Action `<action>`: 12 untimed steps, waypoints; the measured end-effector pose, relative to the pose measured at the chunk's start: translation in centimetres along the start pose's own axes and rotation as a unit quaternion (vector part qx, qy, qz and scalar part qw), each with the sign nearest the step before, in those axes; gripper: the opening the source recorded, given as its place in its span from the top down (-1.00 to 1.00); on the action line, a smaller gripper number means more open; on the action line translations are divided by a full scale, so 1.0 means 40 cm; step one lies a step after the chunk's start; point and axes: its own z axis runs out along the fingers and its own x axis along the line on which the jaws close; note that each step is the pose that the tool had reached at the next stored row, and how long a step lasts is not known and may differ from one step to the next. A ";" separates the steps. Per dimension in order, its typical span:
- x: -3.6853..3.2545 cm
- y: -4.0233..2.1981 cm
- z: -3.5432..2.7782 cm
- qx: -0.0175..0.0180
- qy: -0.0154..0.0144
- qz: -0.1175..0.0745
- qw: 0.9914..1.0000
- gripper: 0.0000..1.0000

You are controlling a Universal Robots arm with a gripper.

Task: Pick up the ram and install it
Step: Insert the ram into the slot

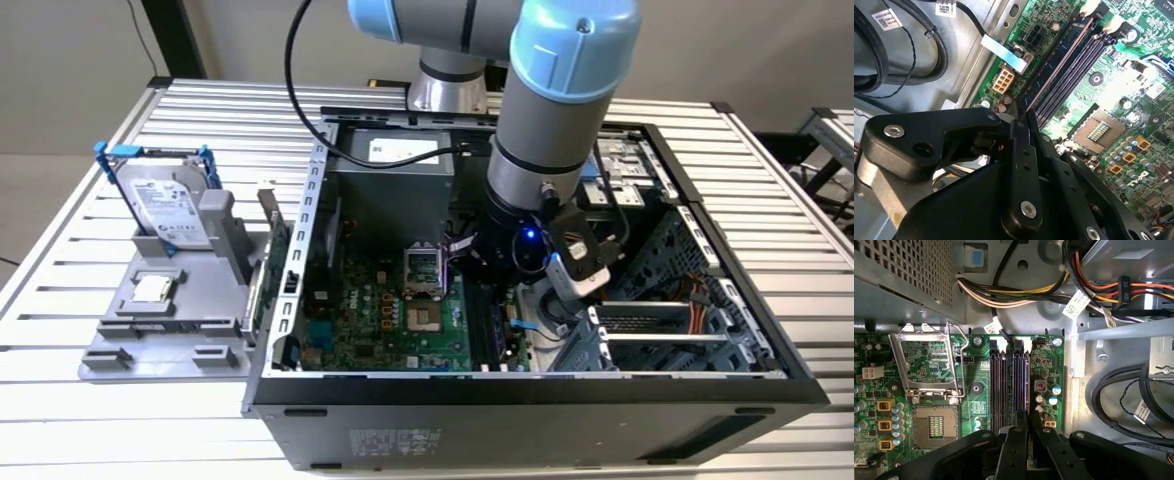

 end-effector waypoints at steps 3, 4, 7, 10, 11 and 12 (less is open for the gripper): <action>0.000 0.000 0.000 0.000 0.000 0.000 1.000 -1.00; 0.000 0.000 0.000 0.000 0.000 0.000 1.000 -1.00; 0.000 0.000 0.000 0.000 0.000 0.000 1.000 -1.00; 0.000 0.000 -0.006 0.000 0.000 0.000 1.000 -1.00; 0.000 0.000 -0.008 0.000 0.000 0.001 1.000 -1.00; 0.000 0.000 -0.013 0.000 0.000 0.003 1.000 -1.00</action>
